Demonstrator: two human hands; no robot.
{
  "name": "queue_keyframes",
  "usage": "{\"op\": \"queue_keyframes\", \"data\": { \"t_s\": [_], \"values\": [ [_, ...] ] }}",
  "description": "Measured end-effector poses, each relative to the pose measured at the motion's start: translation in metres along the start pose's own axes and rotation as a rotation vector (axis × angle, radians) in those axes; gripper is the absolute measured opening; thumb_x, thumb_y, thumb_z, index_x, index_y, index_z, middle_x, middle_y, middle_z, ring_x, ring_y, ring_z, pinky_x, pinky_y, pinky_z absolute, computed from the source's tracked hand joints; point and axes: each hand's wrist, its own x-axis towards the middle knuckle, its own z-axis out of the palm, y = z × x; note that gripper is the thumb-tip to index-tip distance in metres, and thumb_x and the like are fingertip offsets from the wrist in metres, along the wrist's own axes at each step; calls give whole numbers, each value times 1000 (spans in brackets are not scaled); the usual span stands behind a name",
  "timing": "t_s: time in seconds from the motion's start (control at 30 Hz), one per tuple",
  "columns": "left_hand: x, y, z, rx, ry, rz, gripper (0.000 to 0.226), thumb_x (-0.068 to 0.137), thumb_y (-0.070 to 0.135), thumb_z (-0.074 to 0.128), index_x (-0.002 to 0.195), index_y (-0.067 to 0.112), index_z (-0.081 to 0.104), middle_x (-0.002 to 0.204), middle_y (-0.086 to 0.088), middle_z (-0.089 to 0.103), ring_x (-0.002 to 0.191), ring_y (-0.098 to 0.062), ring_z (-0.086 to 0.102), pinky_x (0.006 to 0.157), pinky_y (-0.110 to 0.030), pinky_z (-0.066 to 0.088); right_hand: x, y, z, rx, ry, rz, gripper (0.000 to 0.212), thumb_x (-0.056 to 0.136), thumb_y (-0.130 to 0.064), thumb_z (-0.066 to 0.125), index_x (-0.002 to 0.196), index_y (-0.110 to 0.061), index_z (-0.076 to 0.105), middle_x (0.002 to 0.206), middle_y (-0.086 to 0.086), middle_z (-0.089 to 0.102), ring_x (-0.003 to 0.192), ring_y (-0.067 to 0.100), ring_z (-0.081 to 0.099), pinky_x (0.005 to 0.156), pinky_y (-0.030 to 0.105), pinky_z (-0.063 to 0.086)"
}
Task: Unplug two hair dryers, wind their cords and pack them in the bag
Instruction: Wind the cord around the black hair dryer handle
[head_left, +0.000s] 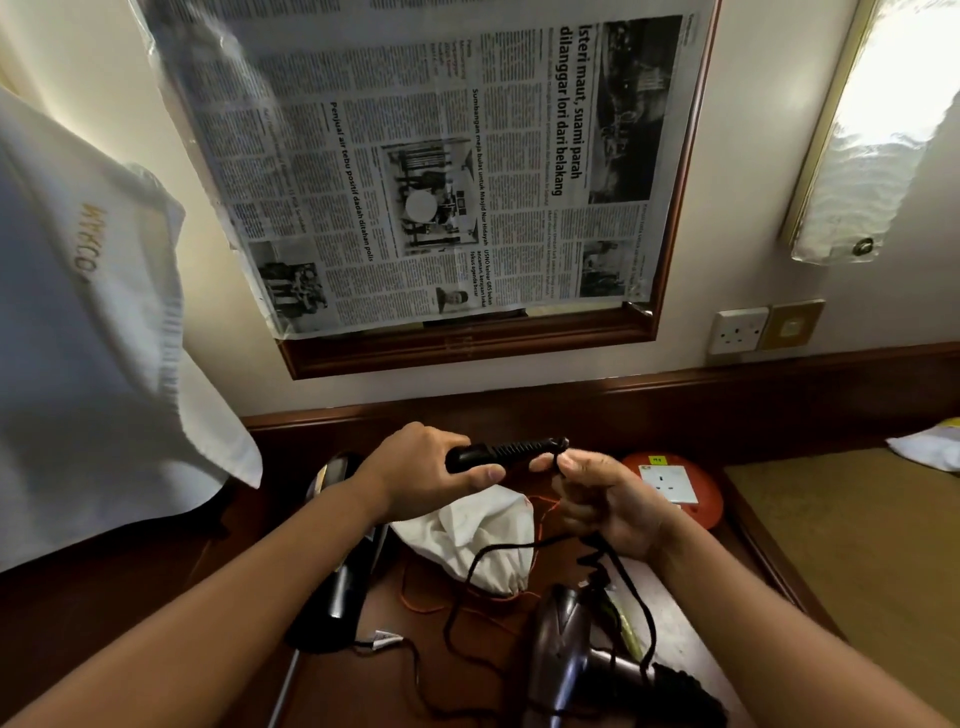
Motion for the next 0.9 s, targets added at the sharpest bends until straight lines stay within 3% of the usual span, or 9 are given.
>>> {"op": "queue_keyframes", "data": {
  "t_s": [0.1, 0.17, 0.23, 0.3, 0.4, 0.5, 0.6, 0.77, 0.9],
  "values": [
    [-1, 6, -6, 157, -92, 13, 66, 67, 87, 31, 68, 26, 57, 54, 6, 51, 49, -9, 48, 51, -29, 39, 1, -24, -4, -175, 92, 1, 15, 82, -9, 60, 91, -6, 72, 52, 0, 35, 38, 6, 22, 42, 21, 16],
    [0, 10, -9, 297, -147, -9, 77, 69, 89, 32, 89, 23, 66, 67, 5, 62, 60, -10, 55, 59, -30, 46, -2, -40, -2, -366, 129, -31, 13, 83, -5, 61, 86, -5, 74, 49, 0, 45, 36, 7, 28, 41, 21, 17],
    [2, 12, -10, 443, -186, -18, 82, 73, 87, 33, 113, 22, 64, 88, 2, 68, 78, -13, 60, 69, -32, 50, -5, -53, 4, -608, 161, -79, 13, 87, 0, 60, 89, -4, 73, 50, -6, 58, 38, 2, 45, 40, 15, 30],
    [4, 13, -8, 540, -205, -35, 84, 76, 84, 29, 122, 21, 60, 102, 1, 68, 91, -16, 61, 71, -31, 48, -6, -59, 10, -837, 207, -141, 16, 88, -2, 62, 88, -12, 74, 65, -7, 70, 57, 2, 63, 56, 13, 46],
    [11, 15, -4, 588, -187, -108, 79, 76, 86, 25, 103, 23, 64, 91, 2, 64, 83, -17, 57, 65, -32, 41, -7, -50, 11, -1086, 300, -214, 17, 88, -10, 64, 91, -21, 76, 87, -7, 73, 81, 4, 68, 72, 16, 52],
    [17, 17, 1, 579, -137, -213, 71, 75, 87, 24, 85, 25, 57, 77, 7, 51, 72, -16, 49, 61, -32, 38, -10, -27, 15, -1192, 446, -399, 18, 91, -14, 61, 104, -18, 73, 87, -6, 71, 79, 3, 66, 68, 15, 48],
    [21, 15, 7, 524, -77, -263, 70, 73, 88, 24, 83, 26, 55, 75, 8, 51, 71, -15, 51, 60, -31, 39, -12, -3, 16, -1150, 509, -506, 21, 96, -14, 51, 108, -14, 68, 67, -11, 61, 56, 0, 54, 54, 12, 39],
    [19, 11, 13, 407, 4, -247, 70, 71, 90, 23, 73, 27, 52, 69, 9, 54, 66, -13, 55, 55, -30, 41, -14, 10, 15, -601, 394, -306, 22, 100, -10, 39, 101, -13, 60, 51, -11, 45, 46, 4, 37, 46, 22, 29],
    [15, 13, 8, 335, 65, -220, 63, 73, 86, 27, 71, 28, 50, 65, 9, 54, 63, -11, 54, 55, -29, 39, -17, 13, 11, -428, 311, -54, 31, 102, -23, 39, 90, -3, 59, 52, 6, 44, 44, 19, 39, 43, 25, 32]
  ]
}}
